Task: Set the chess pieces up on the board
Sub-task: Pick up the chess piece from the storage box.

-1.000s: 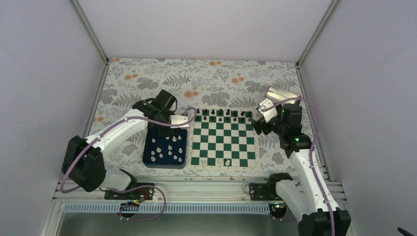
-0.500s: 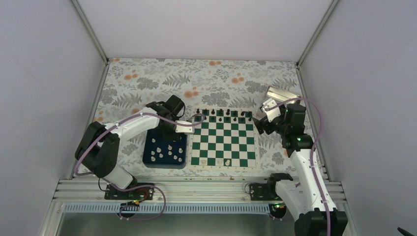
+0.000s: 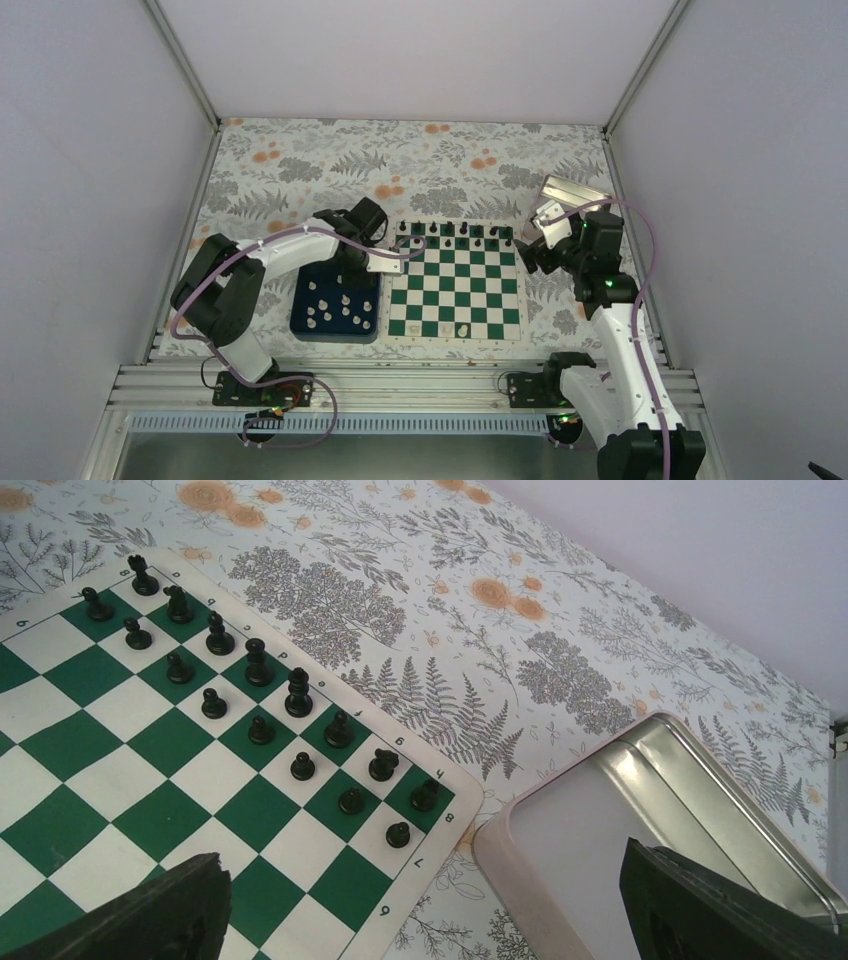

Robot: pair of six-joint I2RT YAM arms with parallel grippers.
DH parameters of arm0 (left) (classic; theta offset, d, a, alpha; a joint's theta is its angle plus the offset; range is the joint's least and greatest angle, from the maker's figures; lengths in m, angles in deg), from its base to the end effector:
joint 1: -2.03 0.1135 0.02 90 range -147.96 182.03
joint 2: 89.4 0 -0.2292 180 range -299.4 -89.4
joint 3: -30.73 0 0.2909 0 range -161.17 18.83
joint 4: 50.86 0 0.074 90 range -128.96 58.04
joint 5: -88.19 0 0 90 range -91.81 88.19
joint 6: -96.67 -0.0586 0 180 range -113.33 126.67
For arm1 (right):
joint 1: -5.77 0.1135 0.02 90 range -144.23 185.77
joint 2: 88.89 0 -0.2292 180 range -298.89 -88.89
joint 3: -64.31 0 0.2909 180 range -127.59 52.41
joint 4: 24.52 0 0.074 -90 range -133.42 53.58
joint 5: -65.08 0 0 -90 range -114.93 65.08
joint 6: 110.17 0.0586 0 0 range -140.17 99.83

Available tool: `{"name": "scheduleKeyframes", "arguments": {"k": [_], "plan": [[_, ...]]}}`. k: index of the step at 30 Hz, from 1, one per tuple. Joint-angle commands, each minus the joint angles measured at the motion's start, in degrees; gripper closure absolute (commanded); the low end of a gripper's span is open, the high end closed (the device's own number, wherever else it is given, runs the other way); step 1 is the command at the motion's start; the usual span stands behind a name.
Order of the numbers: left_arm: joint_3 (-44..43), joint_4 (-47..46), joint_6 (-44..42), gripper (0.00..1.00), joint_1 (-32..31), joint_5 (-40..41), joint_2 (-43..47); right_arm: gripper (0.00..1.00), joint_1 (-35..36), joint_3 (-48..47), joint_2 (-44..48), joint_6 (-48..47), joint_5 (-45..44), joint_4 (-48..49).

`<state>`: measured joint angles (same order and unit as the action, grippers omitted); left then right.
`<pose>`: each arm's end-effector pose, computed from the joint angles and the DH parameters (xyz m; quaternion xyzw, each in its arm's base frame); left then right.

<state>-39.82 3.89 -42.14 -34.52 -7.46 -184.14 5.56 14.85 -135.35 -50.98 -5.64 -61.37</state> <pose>0.2614 -0.2010 0.0929 0.6774 0.7276 -0.0385 0.1009 0.2601 0.0184 0.2228 -0.3056 0.8182 0.0183 0.4866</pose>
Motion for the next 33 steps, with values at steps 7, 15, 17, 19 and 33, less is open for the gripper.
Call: {"name": "scheduleKeyframes", "arguments": {"k": [7, 15, 17, 19, 33], "plan": [[-0.9, -1.7, 0.5, 0.53, -0.6, 1.4, -1.6, 0.00, -0.9, 0.7, 0.8, -0.7, 2.0, 0.1], [-0.9, -1.0, 0.5, 0.61, -0.8, 2.3, -2.5, 0.00, -1.0, 0.6, 0.8, -0.9, 2.4, -0.2], [-0.8, -1.1, 0.6, 0.62, -0.9, 2.8, -2.4, 0.00, -1.1, 0.7, 0.8, -0.9, 2.5, -0.3], [-0.7, -0.9, 0.6, 0.64, -1.0, 3.4, -2.3, 0.00, -1.1, 0.6, 0.8, -1.0, 2.7, -0.4], [-0.6, -0.7, 1.2, 0.82, -1.4, 3.8, -2.9, 0.00, -1.3, 0.5, 1.2, -1.2, 3.4, -0.8]]}}
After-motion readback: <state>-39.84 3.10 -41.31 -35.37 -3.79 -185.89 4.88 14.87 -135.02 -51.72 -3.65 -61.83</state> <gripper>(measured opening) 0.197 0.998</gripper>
